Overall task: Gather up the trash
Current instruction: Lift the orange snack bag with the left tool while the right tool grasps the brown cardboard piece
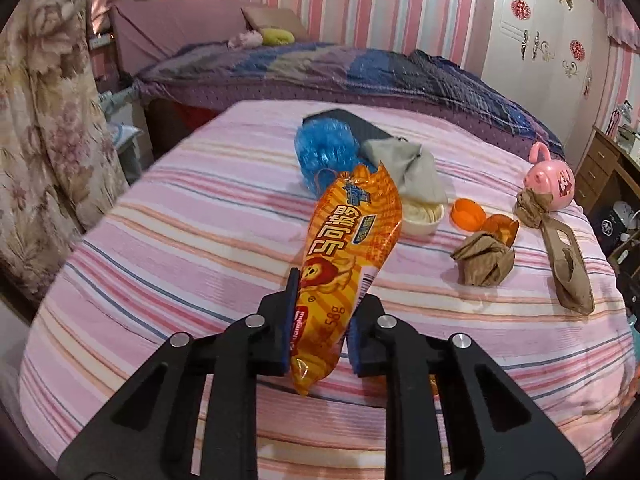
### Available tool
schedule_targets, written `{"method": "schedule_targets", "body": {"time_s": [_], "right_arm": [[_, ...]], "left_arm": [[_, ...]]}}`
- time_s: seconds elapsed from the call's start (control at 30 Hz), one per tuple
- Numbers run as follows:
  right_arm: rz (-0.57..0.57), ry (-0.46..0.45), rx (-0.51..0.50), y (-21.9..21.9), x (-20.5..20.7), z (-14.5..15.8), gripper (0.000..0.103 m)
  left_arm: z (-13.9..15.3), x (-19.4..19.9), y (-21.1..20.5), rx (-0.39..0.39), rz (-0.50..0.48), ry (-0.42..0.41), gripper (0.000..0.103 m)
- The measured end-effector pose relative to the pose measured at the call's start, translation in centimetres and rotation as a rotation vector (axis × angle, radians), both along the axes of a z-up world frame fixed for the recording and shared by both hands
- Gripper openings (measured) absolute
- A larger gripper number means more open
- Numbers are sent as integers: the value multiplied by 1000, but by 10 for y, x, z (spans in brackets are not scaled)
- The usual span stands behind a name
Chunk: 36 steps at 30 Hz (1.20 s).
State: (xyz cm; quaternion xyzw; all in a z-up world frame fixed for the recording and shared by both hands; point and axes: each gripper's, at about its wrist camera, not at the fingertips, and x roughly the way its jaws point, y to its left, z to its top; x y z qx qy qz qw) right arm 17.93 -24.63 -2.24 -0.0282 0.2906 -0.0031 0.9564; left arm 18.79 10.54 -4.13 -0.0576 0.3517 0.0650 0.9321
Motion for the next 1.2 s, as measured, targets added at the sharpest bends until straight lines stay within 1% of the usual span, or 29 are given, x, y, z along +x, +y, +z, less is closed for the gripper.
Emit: {"method": "schedule_targets", "body": {"time_s": [0.07,0.23,0.37,0.5,0.53,0.57,0.6,0.63,0.73,0.9,1.03,1.2], "right_arm": [[29,9,21,6,2,-2,97],[100,48,19,35,12,-11,97],[121,85,6,55,23,-17,97],[129,123,21,67,37,-23,95],[129,139,24,69,40,-26,88],[130,159,29,70,43,-29,74],[136,179,44,69,46,-33,67],[140,187,54,69,46,-34,62],[149,178,89,63,45,-33,60],[135,139,82,55,34,-27,59],[115,104,69,44,24,-18,59],[102,91,75,29,15,-13,59]], "left_arm": [[2,-1,0,9,2,-6,18],[6,-5,0,38,9,-21,18],[7,-7,6,37,17,-26,18],[8,-9,10,27,24,-32,18],[9,-9,10,27,22,-33,18],[9,-9,10,29,23,-34,18],[9,-9,10,35,24,-34,18],[9,-9,10,37,23,-35,18],[10,-9,8,40,21,-39,18],[15,-12,4,35,14,-55,18],[19,-16,-3,46,3,-69,18],[25,-24,-17,66,-16,-95,18]]}}
